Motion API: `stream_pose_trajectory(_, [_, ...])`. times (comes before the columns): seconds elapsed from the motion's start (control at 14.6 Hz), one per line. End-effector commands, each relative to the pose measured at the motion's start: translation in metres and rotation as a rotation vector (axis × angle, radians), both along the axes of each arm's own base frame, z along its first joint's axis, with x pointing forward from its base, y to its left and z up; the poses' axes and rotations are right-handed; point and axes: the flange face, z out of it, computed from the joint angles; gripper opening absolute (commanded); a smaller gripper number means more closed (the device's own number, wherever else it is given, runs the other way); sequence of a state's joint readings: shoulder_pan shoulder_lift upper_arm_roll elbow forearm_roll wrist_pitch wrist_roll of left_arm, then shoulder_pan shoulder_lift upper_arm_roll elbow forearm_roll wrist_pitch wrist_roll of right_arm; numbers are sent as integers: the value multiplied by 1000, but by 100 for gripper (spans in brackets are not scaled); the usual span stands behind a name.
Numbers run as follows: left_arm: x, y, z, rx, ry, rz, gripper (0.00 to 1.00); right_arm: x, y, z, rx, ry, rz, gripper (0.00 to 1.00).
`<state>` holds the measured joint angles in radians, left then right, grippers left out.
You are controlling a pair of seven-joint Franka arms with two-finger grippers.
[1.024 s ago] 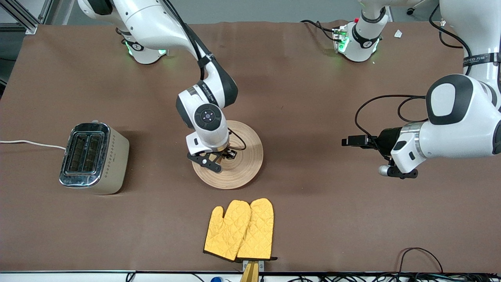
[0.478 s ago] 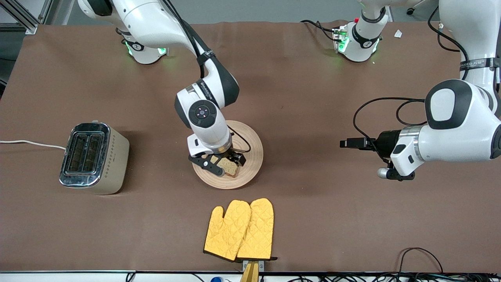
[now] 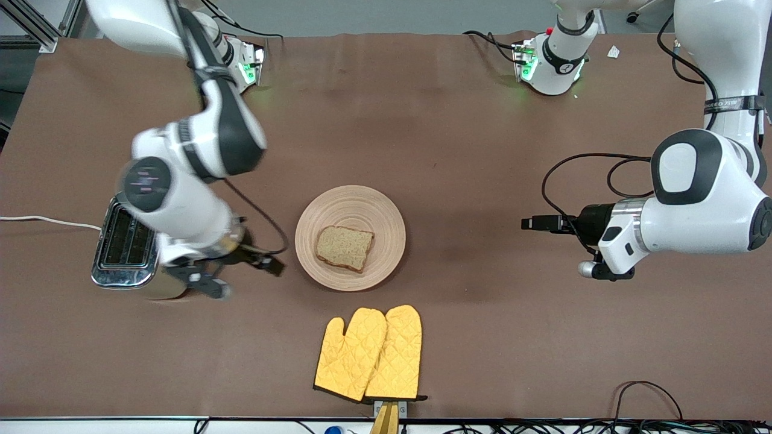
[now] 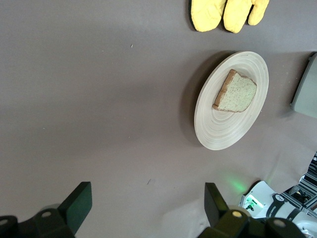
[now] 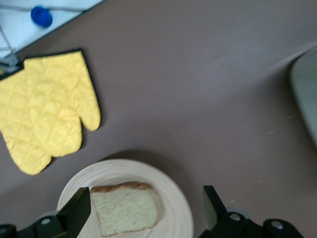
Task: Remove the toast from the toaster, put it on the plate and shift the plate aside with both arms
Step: 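Release the bread onto the plate and withdraw the right gripper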
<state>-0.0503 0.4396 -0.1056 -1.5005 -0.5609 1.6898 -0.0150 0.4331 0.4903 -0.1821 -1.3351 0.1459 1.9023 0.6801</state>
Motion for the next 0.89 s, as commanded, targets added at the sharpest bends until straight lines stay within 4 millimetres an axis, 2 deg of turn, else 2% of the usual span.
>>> stream_pose_trajectory(0.0, [9, -11, -18, -88, -10, -7, 100, -14, -63, 26, -44, 9, 52, 100])
stream_pose_trajectory(0.14, [12, -31, -46, -141, -34, -52, 98, -24, -116, 42, -43, 9, 96, 100])
stream_pose_trajectory(0.27, [14, -61, -70, -203, -47, -59, 92, -39, -158, 53, -41, 11, 150, 100])
stream_pose_trajectory(0.41, [13, -89, -97, -250, -75, -69, 85, -60, -190, 72, -33, -5, 163, 100])
stream_pose_trajectory(0.61, [9, -123, -140, -277, -98, -72, 71, -93, -221, 97, -64, -16, 221, 100])
stream_pose_trajectory(0.82, [-8, -162, -173, -246, -128, -60, 67, -116, -238, 130, -77, -29, 250, 100])
